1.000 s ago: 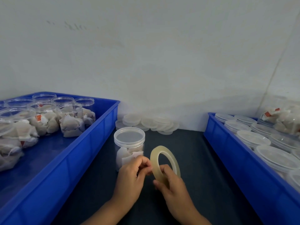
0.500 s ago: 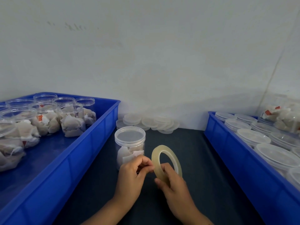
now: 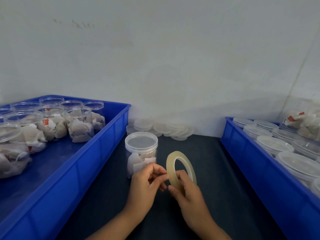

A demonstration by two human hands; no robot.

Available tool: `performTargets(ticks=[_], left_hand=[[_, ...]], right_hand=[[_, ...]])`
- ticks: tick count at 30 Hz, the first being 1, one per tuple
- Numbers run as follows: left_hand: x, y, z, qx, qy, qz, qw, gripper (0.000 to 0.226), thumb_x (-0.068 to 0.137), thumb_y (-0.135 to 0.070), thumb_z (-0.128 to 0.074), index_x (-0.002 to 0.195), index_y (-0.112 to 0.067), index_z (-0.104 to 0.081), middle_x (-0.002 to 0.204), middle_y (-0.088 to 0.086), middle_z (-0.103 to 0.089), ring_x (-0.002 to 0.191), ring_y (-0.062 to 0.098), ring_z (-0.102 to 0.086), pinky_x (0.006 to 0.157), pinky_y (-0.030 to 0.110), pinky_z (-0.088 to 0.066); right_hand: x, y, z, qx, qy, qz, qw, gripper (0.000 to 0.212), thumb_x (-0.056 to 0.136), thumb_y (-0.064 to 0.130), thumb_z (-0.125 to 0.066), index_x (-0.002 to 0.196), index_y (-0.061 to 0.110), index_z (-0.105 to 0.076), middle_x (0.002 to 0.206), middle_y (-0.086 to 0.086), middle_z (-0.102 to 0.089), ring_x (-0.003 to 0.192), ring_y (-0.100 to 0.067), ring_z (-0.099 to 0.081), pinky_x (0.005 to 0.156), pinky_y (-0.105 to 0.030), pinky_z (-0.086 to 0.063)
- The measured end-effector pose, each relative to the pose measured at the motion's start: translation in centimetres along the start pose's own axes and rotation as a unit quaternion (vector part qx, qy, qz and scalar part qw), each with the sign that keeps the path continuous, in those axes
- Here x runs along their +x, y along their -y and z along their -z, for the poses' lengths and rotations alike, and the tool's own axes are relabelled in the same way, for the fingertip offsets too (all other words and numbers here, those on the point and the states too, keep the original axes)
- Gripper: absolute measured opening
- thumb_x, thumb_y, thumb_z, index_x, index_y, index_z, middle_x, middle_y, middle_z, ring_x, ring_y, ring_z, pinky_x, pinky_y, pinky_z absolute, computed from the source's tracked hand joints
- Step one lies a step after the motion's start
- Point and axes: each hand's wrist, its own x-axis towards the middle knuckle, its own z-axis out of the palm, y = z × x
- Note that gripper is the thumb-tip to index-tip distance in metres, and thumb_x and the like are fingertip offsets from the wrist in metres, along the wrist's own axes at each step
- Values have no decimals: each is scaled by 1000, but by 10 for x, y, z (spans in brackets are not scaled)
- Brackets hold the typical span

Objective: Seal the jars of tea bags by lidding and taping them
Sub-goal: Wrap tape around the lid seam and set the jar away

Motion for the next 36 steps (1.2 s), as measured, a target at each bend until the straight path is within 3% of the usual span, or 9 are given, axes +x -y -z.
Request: performTargets(ticks=[9,21,25,28,32,36], left_hand=[[2,-1,2,-68,14,31,997,6,87,-2,-65,91,-5,-64,78,5,-70,57,16,-64,57,23,-55],[0,7,4,66,30,-46,996,15,95,-7,-57,87,-20,-56,79,-8,-64,65,11,-64,60,19,-52],[0,7,3,60,23,-59,996,11,97,-10,-53,91,-19,-52,83,-6,-63,65,14,-64,58,22,-53],[0,4,3,13,19,-45,999,7,91,-14,-60,96,-17,-56,87,-6,-66,68,16,-67,58,22,-54],[0,1,3,0,-1,-42,999,12,84,-5,-69,87,-15,-63,81,-5,-71,72,12,-70,64,18,-55],[-1,-3,1,22,-21,-59,998,15,81,-2,-72,80,-16,-67,74,-8,-70,70,12,-69,67,19,-55]], right_hand=[[-2,-2,0,6,7,11,1000,17,92,13,-61,98,28,-55,76,8,-56,65,-4,-49,60,-17,-38],[-2,3,1,-21,32,11,999,17,93,18,-60,99,34,-54,87,6,-61,76,-14,-58,65,-23,-47],[-3,4,1,-16,17,10,1000,15,94,17,-59,100,30,-56,88,9,-62,75,-12,-58,64,-21,-46],[-3,4,1,-2,12,7,1000,16,94,16,-60,98,31,-56,85,14,-61,72,-6,-57,62,-18,-43],[-3,5,1,14,12,10,1000,21,93,11,-60,98,31,-57,88,18,-64,78,-2,-60,66,-12,-42],[-4,4,0,-11,9,9,1000,22,93,12,-61,96,33,-55,83,15,-60,70,-7,-56,61,-16,-41]])
